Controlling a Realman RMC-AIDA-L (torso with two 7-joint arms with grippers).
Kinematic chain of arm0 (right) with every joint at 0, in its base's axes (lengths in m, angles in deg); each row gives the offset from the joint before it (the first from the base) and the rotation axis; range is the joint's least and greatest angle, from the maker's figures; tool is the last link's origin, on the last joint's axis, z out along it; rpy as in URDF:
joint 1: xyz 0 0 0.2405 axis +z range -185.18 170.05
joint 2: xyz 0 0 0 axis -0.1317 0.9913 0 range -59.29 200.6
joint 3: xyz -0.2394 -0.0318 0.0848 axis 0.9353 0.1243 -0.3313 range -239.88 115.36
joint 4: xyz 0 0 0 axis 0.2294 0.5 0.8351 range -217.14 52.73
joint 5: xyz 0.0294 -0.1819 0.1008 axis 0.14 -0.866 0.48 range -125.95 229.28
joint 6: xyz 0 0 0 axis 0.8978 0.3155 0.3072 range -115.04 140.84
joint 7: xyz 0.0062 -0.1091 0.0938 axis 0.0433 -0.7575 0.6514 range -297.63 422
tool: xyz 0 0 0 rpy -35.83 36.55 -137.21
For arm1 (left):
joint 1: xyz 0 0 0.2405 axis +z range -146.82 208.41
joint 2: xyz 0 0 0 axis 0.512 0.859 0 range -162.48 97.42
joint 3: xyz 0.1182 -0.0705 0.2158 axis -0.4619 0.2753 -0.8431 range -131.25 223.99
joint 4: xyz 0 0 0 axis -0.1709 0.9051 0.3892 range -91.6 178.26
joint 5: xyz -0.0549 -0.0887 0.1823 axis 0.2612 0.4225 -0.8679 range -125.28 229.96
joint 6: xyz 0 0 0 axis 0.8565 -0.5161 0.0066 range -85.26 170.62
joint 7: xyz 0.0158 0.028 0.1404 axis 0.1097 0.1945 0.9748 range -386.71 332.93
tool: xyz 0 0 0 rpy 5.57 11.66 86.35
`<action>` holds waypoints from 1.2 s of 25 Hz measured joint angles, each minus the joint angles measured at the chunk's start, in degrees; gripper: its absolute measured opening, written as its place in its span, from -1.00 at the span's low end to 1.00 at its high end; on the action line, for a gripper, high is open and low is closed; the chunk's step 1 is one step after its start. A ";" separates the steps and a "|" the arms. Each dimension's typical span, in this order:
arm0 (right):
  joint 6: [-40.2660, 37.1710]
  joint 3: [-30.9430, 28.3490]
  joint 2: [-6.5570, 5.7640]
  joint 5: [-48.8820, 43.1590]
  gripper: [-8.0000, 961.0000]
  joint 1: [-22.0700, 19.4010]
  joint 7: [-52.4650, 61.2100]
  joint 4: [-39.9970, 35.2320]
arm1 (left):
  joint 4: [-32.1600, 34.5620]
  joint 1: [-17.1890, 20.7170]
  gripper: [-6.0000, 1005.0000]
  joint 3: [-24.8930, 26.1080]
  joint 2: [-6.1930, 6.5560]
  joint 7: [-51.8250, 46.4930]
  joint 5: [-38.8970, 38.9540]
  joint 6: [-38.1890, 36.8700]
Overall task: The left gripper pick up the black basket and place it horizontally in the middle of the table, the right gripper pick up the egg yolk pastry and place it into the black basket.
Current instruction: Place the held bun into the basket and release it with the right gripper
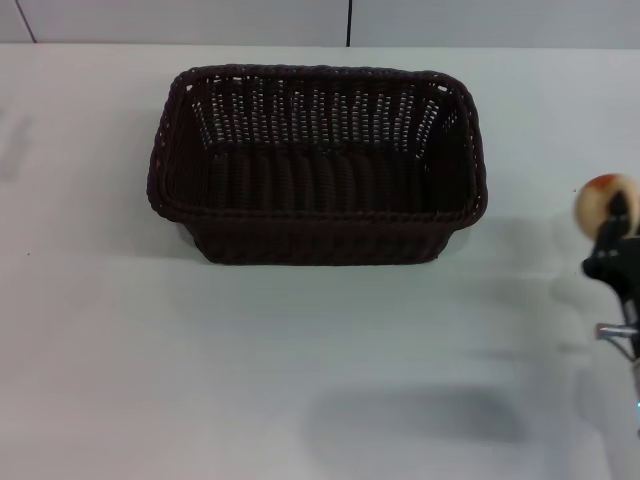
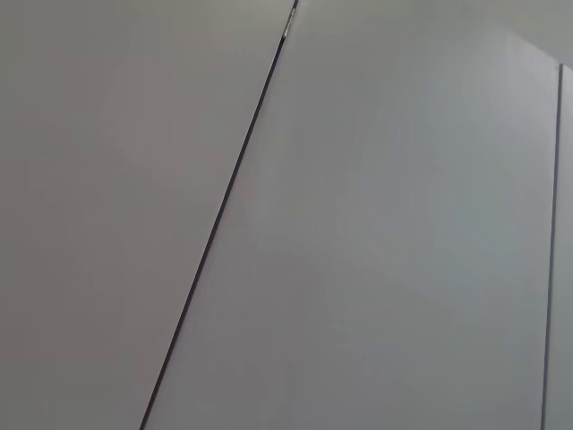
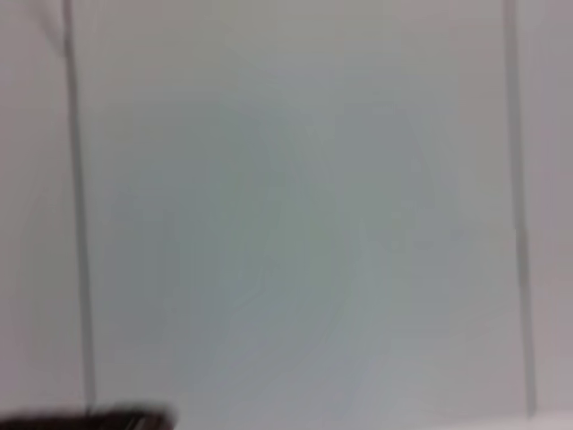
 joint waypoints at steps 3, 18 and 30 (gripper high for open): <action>-5.03 -0.42 -0.04 0.06 -0.78 -0.24 -0.12 0.02 | 0.00 0.10 -0.11 0.00 0.02 0.00 0.00 0.00; -12.67 0.46 -0.28 -11.75 -0.85 6.08 -12.01 5.16 | 0.00 0.42 -0.11 0.00 0.14 -0.44 0.06 0.09; 3.47 0.34 -0.43 -14.43 -0.83 14.70 -11.23 5.64 | 0.00 1.04 -0.11 0.00 0.10 -0.60 1.06 0.39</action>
